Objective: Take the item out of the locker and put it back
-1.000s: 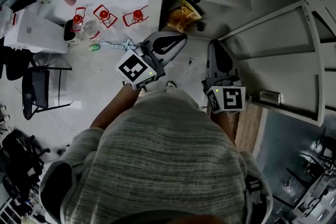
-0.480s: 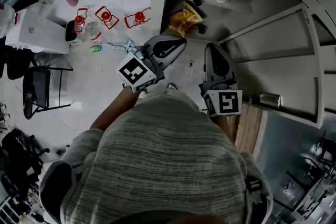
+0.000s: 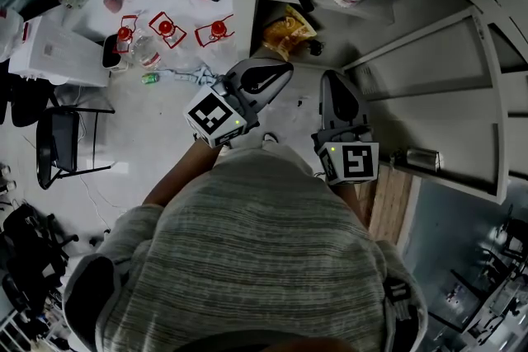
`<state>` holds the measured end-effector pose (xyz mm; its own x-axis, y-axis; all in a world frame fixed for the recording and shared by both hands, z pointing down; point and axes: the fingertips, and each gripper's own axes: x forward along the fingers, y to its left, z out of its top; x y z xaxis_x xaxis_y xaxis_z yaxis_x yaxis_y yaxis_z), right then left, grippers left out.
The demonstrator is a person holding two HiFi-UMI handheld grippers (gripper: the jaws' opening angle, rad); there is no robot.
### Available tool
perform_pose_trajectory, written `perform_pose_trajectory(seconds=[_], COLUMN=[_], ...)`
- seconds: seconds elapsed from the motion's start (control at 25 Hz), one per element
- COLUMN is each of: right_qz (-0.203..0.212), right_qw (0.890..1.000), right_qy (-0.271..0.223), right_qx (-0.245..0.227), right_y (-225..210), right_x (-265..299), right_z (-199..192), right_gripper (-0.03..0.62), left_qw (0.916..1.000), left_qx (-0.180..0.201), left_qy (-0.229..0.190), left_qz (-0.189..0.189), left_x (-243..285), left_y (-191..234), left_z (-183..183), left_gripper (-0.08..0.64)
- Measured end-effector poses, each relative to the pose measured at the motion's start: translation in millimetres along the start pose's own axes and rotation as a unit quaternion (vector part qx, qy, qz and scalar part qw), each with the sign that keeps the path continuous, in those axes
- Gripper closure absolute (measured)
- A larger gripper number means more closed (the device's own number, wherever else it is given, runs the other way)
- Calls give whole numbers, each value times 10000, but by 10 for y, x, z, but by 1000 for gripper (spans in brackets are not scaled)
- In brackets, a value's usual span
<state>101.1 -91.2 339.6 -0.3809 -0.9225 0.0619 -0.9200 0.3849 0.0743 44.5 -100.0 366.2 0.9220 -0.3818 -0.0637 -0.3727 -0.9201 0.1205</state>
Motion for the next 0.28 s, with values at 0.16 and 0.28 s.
perform_pose_trajectory(seconds=[0.16, 0.28], right_qz=[-27, -43], right_qw=[10000, 10000], right_qy=[2, 37], right_qx=[11, -18], right_y=[-13, -32], right_x=[3, -7], right_z=[1, -35], right_gripper=[568, 568], left_qw=[10000, 10000], left_qx=[-20, -6], left_qy=[-31, -24], left_qz=[-18, -27], left_x=[23, 31], left_y=[-10, -14], left_z=[14, 2], left_gripper=[552, 552])
